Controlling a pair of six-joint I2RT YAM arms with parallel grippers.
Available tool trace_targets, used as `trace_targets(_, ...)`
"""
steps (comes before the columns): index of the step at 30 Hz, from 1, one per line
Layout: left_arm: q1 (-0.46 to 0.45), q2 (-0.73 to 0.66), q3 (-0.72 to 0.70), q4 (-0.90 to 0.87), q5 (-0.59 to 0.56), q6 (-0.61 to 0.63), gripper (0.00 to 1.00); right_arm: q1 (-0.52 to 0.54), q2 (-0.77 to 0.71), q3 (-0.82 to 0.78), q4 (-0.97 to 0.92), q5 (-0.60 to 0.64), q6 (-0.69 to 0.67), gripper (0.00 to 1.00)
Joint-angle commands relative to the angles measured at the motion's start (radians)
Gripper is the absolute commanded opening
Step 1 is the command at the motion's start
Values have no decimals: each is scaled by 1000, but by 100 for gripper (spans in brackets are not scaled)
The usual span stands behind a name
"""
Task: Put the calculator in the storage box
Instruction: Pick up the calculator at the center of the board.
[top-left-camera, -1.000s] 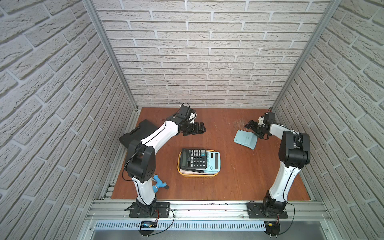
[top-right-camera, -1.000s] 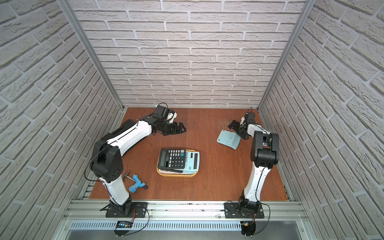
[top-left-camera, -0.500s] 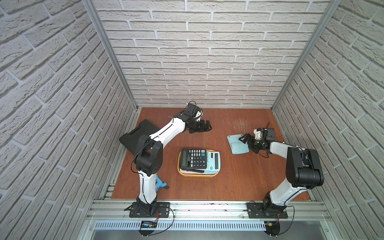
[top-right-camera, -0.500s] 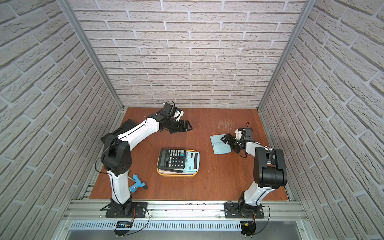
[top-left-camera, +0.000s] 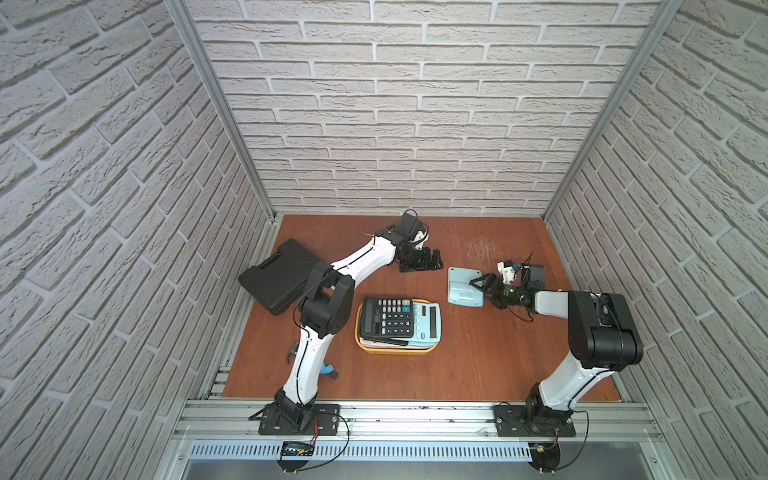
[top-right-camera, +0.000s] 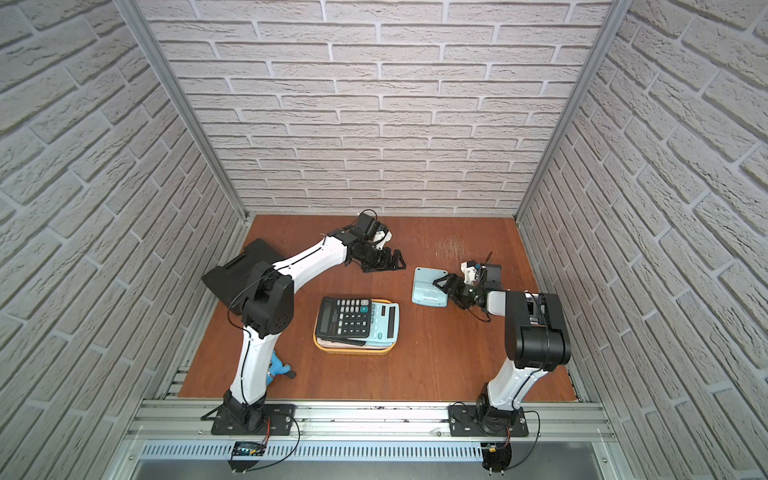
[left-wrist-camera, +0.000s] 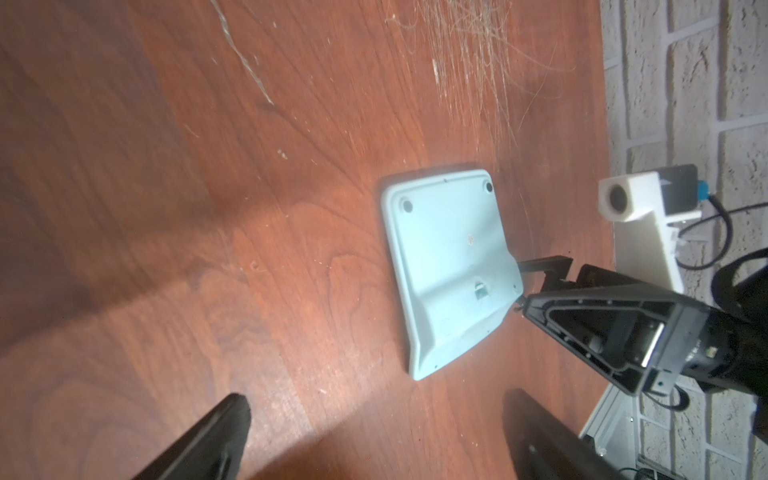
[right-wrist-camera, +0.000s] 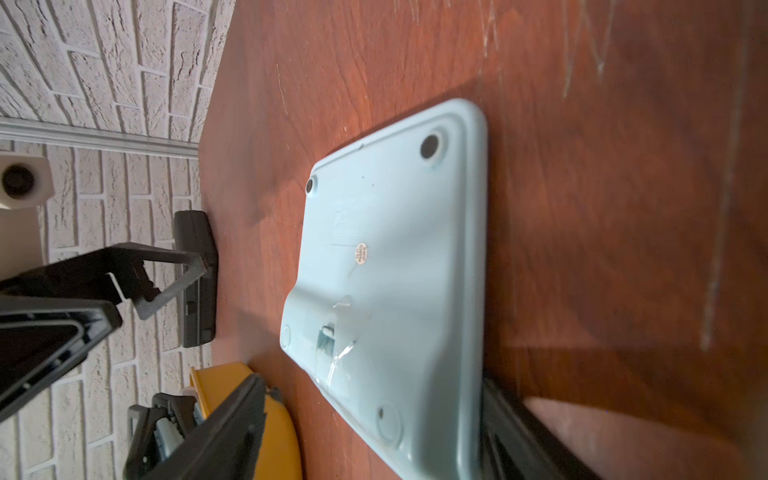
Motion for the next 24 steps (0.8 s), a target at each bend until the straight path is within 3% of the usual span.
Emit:
trace_targets(1,-14,31,46,-10,23,-9,98,11,81,-19,15,17,69,72)
trace_targets(7,-42,101,112,-22,50,-19,98,16,122,-7,65,-15,99,44)
trace_targets(11,-62,139,148,-21,65,-29,98,30,126,-7,100,-37,122,38)
trace_targets(24,-89,191,178,33,128,-83,97,124,149,-11,361,-138,305,46)
